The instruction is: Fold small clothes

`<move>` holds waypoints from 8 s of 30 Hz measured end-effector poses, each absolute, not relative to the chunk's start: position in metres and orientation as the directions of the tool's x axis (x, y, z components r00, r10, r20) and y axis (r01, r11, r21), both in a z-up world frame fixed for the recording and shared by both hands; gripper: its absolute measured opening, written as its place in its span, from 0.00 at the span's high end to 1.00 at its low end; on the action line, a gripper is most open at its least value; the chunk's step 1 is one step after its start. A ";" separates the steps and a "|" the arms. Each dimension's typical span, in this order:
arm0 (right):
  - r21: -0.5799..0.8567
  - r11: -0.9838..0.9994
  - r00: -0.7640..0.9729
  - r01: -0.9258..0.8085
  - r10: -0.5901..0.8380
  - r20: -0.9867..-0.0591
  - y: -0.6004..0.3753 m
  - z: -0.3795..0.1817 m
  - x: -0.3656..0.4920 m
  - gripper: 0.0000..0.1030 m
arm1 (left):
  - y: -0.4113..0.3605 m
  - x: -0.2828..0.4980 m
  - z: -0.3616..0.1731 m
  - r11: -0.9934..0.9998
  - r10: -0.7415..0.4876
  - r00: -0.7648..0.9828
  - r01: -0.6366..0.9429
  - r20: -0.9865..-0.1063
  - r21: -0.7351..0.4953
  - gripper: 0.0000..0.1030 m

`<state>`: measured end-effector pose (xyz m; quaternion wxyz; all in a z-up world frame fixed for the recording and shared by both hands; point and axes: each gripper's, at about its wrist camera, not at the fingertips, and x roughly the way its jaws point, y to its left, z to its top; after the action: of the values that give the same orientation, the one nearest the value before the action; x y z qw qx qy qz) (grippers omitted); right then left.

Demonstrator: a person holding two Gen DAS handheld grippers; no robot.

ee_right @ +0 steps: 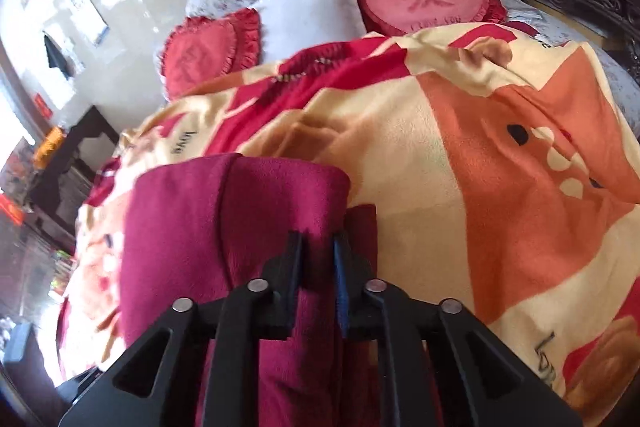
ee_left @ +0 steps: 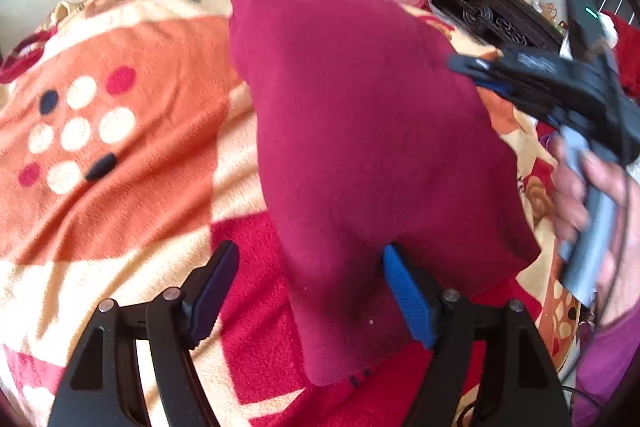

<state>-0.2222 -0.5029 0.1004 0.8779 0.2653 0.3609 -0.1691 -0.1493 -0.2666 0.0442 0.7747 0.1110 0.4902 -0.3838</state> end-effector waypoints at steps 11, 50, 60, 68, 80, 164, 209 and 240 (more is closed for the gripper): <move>0.373 0.793 0.673 0.481 -0.062 -0.737 -0.470 0.068 -0.281 0.79 | -0.286 -0.124 0.041 0.697 -0.501 0.183 0.664 -0.846 -0.269 0.17; 0.592 0.768 0.714 0.243 0.271 -0.646 -0.345 0.077 -0.275 0.81 | -0.147 -0.162 0.038 0.704 -0.520 0.072 0.601 -0.851 -0.379 0.41; 0.498 0.811 0.712 0.306 0.152 -0.685 -0.339 0.090 -0.307 0.74 | -0.132 -0.171 0.058 0.735 -0.513 0.249 0.621 -0.821 -0.271 0.15; 0.358 0.920 0.649 0.158 0.176 -0.740 -0.283 0.094 -0.297 0.82 | -0.148 -0.151 0.060 0.815 -0.413 0.382 0.561 -0.827 -0.148 0.09; 0.294 0.926 0.658 0.236 0.071 -0.750 -0.282 0.090 -0.325 0.86 | -0.142 -0.172 0.065 0.799 -0.440 0.423 0.587 -0.792 -0.130 0.09; 0.098 0.894 0.642 0.437 -0.233 -0.731 -0.257 0.117 -0.328 0.66 | -0.097 -0.229 0.104 0.840 -0.388 0.601 0.543 -0.699 0.001 0.08; 0.109 0.893 0.632 0.437 -0.218 -0.744 -0.267 0.106 -0.312 0.66 | -0.116 -0.210 0.100 0.845 -0.372 0.607 0.534 -0.702 0.014 0.09; 0.126 0.891 0.621 0.437 -0.197 -0.759 -0.277 0.100 -0.308 0.66 | -0.132 -0.208 0.097 0.821 -0.395 0.605 0.570 -0.691 0.030 0.09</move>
<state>-0.3078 -0.2771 0.1002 0.8876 0.1506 0.3970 -0.1785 -0.2077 -0.1324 0.0974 0.8872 0.1246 0.3513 -0.2719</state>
